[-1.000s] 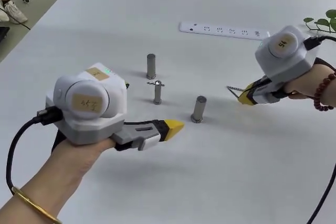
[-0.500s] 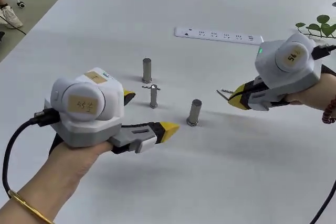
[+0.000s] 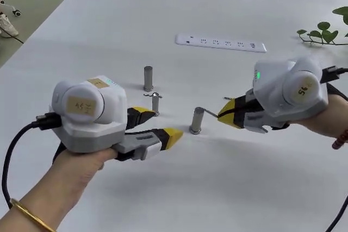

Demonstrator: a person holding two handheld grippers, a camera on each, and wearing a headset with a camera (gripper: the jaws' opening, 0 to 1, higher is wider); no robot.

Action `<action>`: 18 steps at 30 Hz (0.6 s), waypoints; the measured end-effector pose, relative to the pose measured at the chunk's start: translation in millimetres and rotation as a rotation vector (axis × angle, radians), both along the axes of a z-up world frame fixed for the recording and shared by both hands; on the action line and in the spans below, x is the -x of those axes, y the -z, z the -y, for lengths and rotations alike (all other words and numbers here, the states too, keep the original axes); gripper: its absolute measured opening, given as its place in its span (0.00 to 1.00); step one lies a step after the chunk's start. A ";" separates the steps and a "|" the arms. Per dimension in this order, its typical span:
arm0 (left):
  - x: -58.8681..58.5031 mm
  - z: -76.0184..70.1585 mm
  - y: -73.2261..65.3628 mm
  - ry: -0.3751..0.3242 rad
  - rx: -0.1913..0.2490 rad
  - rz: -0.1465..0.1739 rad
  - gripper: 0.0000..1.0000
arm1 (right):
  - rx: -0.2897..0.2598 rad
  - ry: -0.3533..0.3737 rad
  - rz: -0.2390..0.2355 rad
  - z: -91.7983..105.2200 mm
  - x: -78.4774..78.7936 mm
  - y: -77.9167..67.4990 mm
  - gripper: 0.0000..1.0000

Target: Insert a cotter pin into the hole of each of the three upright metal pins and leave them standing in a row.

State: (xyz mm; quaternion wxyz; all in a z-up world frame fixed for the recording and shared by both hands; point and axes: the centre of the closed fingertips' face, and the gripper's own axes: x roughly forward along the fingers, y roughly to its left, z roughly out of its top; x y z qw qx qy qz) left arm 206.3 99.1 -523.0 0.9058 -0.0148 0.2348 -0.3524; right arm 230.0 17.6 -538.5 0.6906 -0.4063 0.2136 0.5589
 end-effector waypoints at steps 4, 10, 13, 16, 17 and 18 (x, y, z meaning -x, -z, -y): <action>1.7 2.8 -0.6 0.013 0.020 -0.008 0.32 | 0.008 -0.039 0.012 -8.0 11.3 1.8 0.00; 7.1 11.5 -1.0 0.050 0.059 -0.030 0.22 | 0.008 -0.086 0.037 -18.4 21.4 2.9 0.00; 9.3 14.7 -0.3 0.061 0.081 -0.048 0.20 | 0.011 -0.106 0.050 -22.3 25.3 3.3 0.00; 11.2 17.2 0.8 0.071 0.090 -0.059 0.17 | 0.008 -0.128 0.059 -27.7 31.7 3.8 0.00; 11.6 17.9 0.7 0.074 0.093 -0.060 0.16 | 0.013 -0.134 0.064 -28.2 32.6 4.3 0.00; 12.8 19.4 0.7 0.081 0.098 -0.064 0.15 | 0.012 -0.141 0.071 -29.5 34.1 4.3 0.00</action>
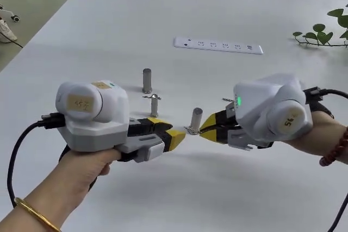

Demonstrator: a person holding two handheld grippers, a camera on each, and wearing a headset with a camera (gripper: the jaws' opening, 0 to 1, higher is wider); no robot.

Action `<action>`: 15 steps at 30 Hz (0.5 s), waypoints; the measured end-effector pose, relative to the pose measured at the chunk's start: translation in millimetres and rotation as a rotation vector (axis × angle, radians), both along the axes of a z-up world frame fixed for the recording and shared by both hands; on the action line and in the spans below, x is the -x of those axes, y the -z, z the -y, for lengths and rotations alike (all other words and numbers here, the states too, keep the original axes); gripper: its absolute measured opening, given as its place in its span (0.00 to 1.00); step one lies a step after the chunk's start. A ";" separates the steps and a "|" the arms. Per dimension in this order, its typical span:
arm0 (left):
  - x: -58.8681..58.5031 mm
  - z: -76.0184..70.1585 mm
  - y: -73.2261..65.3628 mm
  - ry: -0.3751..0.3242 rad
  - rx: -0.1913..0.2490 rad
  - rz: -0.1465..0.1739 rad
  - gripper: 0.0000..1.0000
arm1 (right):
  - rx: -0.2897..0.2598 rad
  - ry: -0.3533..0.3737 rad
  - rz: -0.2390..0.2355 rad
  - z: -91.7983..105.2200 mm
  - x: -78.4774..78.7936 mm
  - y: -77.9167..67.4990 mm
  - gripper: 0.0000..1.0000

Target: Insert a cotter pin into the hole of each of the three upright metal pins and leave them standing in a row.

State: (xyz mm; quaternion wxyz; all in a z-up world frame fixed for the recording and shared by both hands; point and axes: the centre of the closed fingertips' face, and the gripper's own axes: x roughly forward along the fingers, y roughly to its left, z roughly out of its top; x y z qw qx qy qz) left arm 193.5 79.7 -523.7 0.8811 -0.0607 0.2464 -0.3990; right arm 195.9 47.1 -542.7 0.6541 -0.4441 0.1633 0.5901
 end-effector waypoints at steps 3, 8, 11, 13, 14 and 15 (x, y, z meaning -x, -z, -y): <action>1.0 1.5 0.6 0.005 0.002 -0.005 0.13 | -0.003 -0.015 0.005 -2.8 3.6 -0.7 0.00; 4.1 5.9 0.4 0.026 0.017 -0.016 0.08 | 0.003 -0.033 0.018 -6.1 7.5 -1.0 0.00; 5.6 8.1 -0.3 0.037 0.028 -0.020 0.05 | 0.004 -0.049 0.030 -8.8 10.3 -2.0 0.00; 6.3 9.3 -0.9 0.041 0.034 -0.021 0.03 | 0.005 -0.053 0.032 -9.7 11.1 -2.4 0.00; 6.8 9.9 -1.1 0.044 0.037 -0.023 0.02 | -0.001 -0.056 0.040 -11.5 11.2 -4.1 0.00; 7.3 10.6 -1.5 0.046 0.041 -0.025 0.02 | -0.001 -0.058 0.040 -12.1 11.3 -4.5 0.00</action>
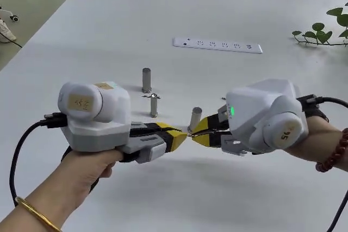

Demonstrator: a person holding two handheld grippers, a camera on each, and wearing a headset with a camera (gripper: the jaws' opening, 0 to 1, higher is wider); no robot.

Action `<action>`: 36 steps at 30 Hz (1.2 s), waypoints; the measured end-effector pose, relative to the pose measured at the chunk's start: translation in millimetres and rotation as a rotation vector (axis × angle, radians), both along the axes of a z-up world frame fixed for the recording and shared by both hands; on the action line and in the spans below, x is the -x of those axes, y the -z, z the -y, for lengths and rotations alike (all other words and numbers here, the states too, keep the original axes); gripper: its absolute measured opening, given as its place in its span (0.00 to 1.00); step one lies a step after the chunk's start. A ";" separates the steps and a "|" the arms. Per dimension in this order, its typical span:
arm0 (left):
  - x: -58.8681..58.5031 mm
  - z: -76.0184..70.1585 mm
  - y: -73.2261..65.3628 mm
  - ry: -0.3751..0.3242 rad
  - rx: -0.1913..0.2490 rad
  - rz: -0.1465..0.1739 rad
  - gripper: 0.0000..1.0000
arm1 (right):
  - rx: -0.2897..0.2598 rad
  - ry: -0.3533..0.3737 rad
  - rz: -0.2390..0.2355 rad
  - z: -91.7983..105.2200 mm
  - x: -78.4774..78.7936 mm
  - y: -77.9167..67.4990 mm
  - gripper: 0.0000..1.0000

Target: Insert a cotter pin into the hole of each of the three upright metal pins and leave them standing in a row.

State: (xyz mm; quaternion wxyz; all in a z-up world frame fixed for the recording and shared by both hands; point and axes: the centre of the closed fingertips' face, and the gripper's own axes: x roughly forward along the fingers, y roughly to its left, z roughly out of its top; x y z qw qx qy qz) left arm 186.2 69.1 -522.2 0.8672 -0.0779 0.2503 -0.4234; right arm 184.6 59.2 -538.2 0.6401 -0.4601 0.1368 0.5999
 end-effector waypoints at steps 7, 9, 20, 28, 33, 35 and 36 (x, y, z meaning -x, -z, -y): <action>0.5 0.3 -2.5 -0.003 0.017 -0.003 0.00 | -0.009 -0.001 0.015 -3.0 -1.0 -3.0 0.00; 0.8 0.4 -2.6 -0.002 0.016 -0.001 0.00 | -0.009 0.000 0.015 -3.3 -0.9 -3.1 0.00; 0.5 -1.3 -4.5 0.005 0.005 0.031 0.00 | -0.047 0.037 -0.022 -5.6 -1.7 -3.9 0.00; -1.2 -2.0 -6.9 0.006 0.005 0.058 0.00 | -0.091 0.085 -0.075 -5.7 -3.5 -3.0 0.00; -0.8 -0.8 -7.4 0.017 -0.001 0.073 0.00 | -0.133 0.141 -0.132 -3.7 -5.5 -2.4 0.03; -0.7 -0.4 -7.1 0.019 0.002 0.072 0.00 | -0.168 0.179 -0.172 -2.9 -6.6 -2.0 0.04; -0.8 -0.5 -6.9 0.020 -0.001 0.073 0.00 | -0.180 0.200 -0.206 -1.1 -6.0 -0.1 0.05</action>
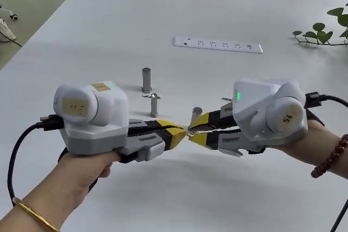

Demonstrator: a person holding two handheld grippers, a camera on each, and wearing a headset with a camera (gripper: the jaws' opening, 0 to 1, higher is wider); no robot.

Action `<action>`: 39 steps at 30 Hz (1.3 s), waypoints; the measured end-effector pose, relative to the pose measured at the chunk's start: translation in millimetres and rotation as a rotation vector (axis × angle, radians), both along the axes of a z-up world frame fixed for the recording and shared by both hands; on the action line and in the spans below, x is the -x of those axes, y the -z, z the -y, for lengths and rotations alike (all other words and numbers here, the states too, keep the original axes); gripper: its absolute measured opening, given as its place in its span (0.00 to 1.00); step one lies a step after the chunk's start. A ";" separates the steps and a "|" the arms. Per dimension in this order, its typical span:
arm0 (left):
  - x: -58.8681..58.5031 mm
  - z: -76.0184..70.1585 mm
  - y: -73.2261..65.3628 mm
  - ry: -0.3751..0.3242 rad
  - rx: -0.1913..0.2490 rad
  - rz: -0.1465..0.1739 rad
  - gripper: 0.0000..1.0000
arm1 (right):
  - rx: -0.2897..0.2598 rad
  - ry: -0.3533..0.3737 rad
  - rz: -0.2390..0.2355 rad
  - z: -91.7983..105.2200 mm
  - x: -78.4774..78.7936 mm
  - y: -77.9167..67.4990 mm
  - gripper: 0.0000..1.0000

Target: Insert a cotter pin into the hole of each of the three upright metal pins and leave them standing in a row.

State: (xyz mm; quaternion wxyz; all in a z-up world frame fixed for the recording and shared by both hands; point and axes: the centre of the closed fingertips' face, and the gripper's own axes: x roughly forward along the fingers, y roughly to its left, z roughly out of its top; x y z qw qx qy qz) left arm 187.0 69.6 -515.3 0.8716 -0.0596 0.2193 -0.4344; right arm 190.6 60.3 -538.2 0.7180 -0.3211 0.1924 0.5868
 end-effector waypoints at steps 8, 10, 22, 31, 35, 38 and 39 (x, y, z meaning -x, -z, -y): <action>0.0 -0.4 -0.4 0.015 0.006 0.015 0.00 | -0.141 0.116 -0.224 7.9 3.2 3.4 0.07; 2.1 0.9 0.1 0.031 0.010 0.013 0.00 | -0.183 0.142 -0.296 9.7 4.5 3.6 0.08; 9.4 8.8 -2.5 0.083 0.033 0.014 0.00 | -0.279 0.152 -0.463 13.3 21.8 2.7 0.09; 13.6 13.4 -8.7 0.111 0.078 0.008 0.00 | -0.321 0.134 -0.502 7.2 28.6 -3.4 0.07; 15.2 15.3 -12.2 0.118 0.106 0.003 0.00 | -0.327 0.126 -0.497 5.2 29.1 -4.9 0.05; 16.1 16.1 -13.6 0.124 0.117 0.001 0.00 | -0.329 0.121 -0.493 4.6 29.4 -5.7 0.01; 16.3 16.1 -13.7 0.125 0.119 -0.001 0.00 | -0.327 0.120 -0.492 4.8 29.2 -5.7 0.01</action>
